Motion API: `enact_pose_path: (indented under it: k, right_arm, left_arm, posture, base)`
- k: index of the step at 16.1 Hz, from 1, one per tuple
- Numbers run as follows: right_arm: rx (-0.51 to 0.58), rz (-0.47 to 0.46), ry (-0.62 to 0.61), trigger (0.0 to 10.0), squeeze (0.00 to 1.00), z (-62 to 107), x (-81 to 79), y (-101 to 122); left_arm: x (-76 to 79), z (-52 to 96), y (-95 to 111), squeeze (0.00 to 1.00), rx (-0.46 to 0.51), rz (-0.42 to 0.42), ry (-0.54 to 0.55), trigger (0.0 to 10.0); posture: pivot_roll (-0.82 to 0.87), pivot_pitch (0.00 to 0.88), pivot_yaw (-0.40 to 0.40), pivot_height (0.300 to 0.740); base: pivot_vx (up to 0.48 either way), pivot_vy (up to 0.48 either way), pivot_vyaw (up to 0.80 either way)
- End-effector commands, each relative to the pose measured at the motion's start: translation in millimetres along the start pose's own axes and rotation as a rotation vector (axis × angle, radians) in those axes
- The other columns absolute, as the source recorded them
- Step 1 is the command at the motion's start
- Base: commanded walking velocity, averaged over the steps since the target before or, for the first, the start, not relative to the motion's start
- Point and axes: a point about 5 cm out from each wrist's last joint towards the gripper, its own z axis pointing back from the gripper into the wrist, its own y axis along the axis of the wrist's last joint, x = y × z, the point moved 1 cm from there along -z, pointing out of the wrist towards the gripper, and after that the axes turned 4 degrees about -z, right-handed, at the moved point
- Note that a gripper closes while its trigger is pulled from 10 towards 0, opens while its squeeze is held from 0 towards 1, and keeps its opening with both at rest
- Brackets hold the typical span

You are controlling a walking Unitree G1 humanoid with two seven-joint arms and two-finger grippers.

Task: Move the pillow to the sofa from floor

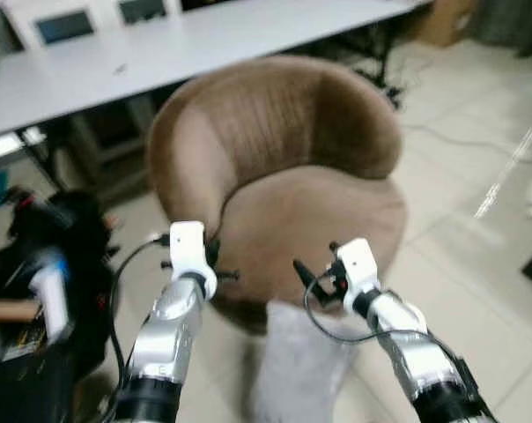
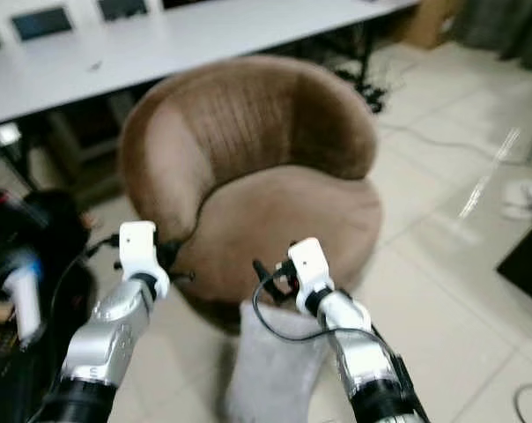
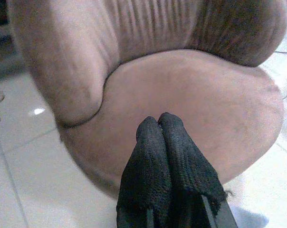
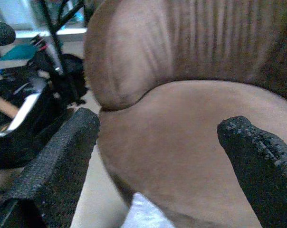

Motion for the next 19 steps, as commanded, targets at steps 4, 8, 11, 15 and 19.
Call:
enact_pose_path:
  k: [4,8,11,15,19]
  right_arm:
    - [-0.001,0.017,0.028,10.0,0.00,-1.1,-3.8,0]
    - [0.006,0.020,0.039,10.0,0.00,-2.1,-9.8,3]
    - [0.015,0.021,0.047,10.0,0.00,-0.7,-12.2,7]
    - [0.018,0.026,0.052,10.0,0.00,0.8,-11.3,10]
    - [0.004,0.025,0.052,10.0,0.00,3.7,-7.9,8]
  left_arm:
    - [1.4,0.5,0,0.00,0.014,-0.012,0.015,10.0]
    - [2.9,0.1,1,0.00,0.017,-0.021,0.007,10.0]
    - [5.9,0.7,4,0.00,0.048,-0.025,0.010,10.0]
    - [3.1,0.4,3,0.00,0.042,-0.025,0.041,10.0]
    - [2.5,-0.1,5,0.00,0.060,0.026,0.062,10.0]
  posture:
    - [-0.14,0.000,0.086,0.740]
    - [-0.14,0.000,0.085,0.740]
    - [-0.14,0.000,0.084,0.740]
    - [-0.14,0.000,0.081,0.740]
    - [-0.14,0.000,0.079,0.740]
  base:
    - [0.000,0.000,0.00]
    - [0.071,-0.096,0.00]
    - [0.301,-0.371,0.00]
    - [0.302,-0.371,0.00]
    - [0.075,-0.093,0.00]
